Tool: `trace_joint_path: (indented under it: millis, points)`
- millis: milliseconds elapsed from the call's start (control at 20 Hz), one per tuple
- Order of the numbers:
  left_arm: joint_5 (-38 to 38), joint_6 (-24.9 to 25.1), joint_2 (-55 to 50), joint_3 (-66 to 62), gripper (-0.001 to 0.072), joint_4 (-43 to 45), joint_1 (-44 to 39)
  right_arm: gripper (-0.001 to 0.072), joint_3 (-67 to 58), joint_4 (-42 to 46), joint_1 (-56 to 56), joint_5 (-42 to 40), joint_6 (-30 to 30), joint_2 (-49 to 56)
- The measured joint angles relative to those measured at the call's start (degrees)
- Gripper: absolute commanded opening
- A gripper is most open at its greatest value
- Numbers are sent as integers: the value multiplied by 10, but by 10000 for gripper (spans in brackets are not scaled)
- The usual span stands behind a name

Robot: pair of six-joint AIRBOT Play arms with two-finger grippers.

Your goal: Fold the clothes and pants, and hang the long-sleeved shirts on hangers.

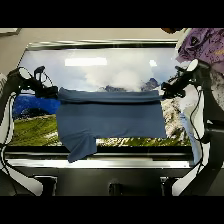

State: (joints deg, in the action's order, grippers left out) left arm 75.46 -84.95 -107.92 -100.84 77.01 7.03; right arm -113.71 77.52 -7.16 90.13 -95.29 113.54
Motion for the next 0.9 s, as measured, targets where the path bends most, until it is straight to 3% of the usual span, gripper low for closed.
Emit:
trace_joint_path:
  millis: [250,300,350,450,500,550,600,900]
  points:
    - [27,-19,-5,28,19,0,-8,29,24,46,31,17,-26,7]
    - [29,-23,-6,31,55,0,-10,33,26,50,34,20,-30,10]
    - [32,-26,-7,33,171,0,-11,90,28,52,37,20,-34,12]
    - [35,-38,-7,34,594,3,-12,235,30,56,39,25,-38,14]
    - [37,-41,-7,31,688,3,-12,339,30,59,40,27,-38,14]
    - [40,-46,-5,26,688,2,-11,473,31,59,40,31,-38,14]
    - [45,-49,0,19,688,1,-9,494,31,59,40,36,-37,11]
    - [100,-54,89,57,672,18,58,481,57,24,-28,50,2,-55]
